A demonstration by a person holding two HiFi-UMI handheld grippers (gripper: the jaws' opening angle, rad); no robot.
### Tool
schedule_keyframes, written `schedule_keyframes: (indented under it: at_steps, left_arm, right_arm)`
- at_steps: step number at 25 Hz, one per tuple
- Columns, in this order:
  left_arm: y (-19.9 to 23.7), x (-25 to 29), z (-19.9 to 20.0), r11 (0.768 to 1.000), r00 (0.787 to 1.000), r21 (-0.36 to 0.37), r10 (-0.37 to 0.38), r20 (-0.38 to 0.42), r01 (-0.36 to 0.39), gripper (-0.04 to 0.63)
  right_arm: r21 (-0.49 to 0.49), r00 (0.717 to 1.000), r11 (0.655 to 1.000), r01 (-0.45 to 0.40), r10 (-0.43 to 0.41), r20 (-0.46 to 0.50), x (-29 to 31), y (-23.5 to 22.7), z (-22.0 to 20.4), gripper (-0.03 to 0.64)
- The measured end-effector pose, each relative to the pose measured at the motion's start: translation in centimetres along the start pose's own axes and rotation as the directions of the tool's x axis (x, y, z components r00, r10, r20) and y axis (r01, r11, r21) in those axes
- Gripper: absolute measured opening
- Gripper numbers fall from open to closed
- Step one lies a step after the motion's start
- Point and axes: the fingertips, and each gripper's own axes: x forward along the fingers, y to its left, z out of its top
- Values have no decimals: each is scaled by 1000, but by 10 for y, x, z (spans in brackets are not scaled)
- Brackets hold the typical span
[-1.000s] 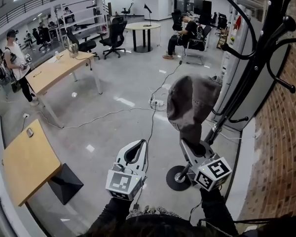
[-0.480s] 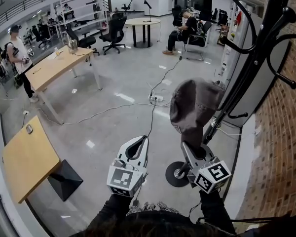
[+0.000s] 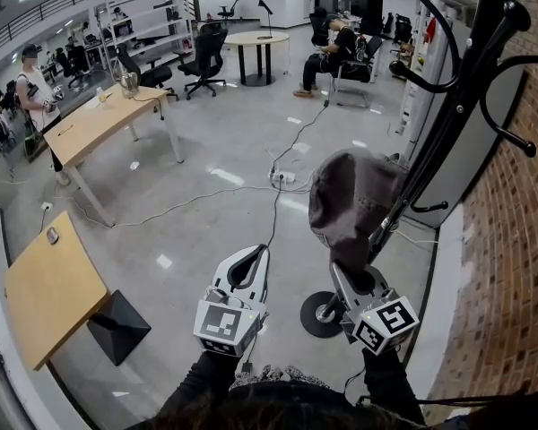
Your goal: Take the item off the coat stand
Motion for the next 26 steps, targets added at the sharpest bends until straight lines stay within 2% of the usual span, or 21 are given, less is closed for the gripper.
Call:
schedule_keyframes:
  at_steps: [5,9,12,20,26]
  left_arm:
    - [-4,5,-6,1000,1000,24,-11,-16,11,8]
    - [-4,7,-5,1000,1000,0,-5,2,5,8]
    - [-3,4,-6,1000,1000,15,-12,-11,13,8]
    - [-4,3,1,1000,1000,-11,-7,8,7,8]
    - [-4,4,-7,1000,1000,8,-17,-4,17,8]
  right_arm:
    - [-2,1000,1000,3,-3,-8,-3,-6,-6,34]
    - [-7,1000,1000,6,-6,-11,-2,-7,-6,34]
    - [-5,1000,1000,7,-7,-15,-3,-3,-4,34]
    - [-3,1000,1000,9,-9,-22,-5,-4,-2,34]
    - [-5,1000,1000,10,-10,-22,-4,-8,-6,34]
